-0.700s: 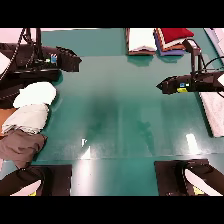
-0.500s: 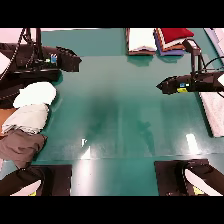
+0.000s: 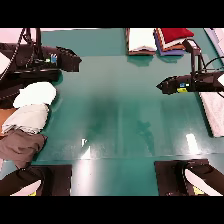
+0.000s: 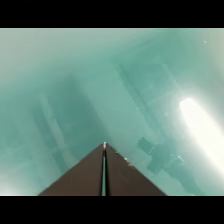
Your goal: Fold the shirts.
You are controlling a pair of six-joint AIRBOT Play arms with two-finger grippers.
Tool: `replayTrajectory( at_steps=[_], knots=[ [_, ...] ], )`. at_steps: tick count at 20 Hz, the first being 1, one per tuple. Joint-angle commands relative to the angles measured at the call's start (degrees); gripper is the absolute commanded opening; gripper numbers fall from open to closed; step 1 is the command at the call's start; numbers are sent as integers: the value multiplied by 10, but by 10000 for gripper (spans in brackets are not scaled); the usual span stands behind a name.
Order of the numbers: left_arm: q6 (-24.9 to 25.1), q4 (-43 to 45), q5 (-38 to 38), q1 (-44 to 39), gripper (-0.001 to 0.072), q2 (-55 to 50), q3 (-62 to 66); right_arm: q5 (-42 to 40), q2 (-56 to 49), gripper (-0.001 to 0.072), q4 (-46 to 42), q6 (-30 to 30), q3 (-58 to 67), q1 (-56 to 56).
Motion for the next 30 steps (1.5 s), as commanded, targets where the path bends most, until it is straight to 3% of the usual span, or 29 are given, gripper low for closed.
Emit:
replayTrajectory(
  at_steps=[1,2,3,5,9,13,20,27,28,29,30],
  knots=[
    [21,19,33,1,78,0,0,0,0,17,0,0,0,0],
    [10,69,43,6,464,0,0,0,0,18,0,0,0,2],
    [-34,129,51,21,646,-5,0,0,0,18,0,0,0,2],
    [-77,213,53,73,642,-27,0,0,0,18,0,0,0,2],
    [-76,221,69,202,642,-115,0,-1,0,17,4,0,0,2],
    [-76,220,119,278,643,-236,0,0,0,17,4,0,0,2],
    [-75,217,240,312,642,-354,0,0,0,17,4,0,0,2],
    [-75,218,257,312,640,-392,0,0,0,17,4,0,0,2],
    [-75,218,255,312,575,-392,5,0,0,17,4,0,0,2],
    [-75,218,239,312,273,-391,15,-1,0,17,4,0,0,2],
    [-75,218,221,312,16,-389,27,-1,0,17,4,0,0,2]
  ],
)
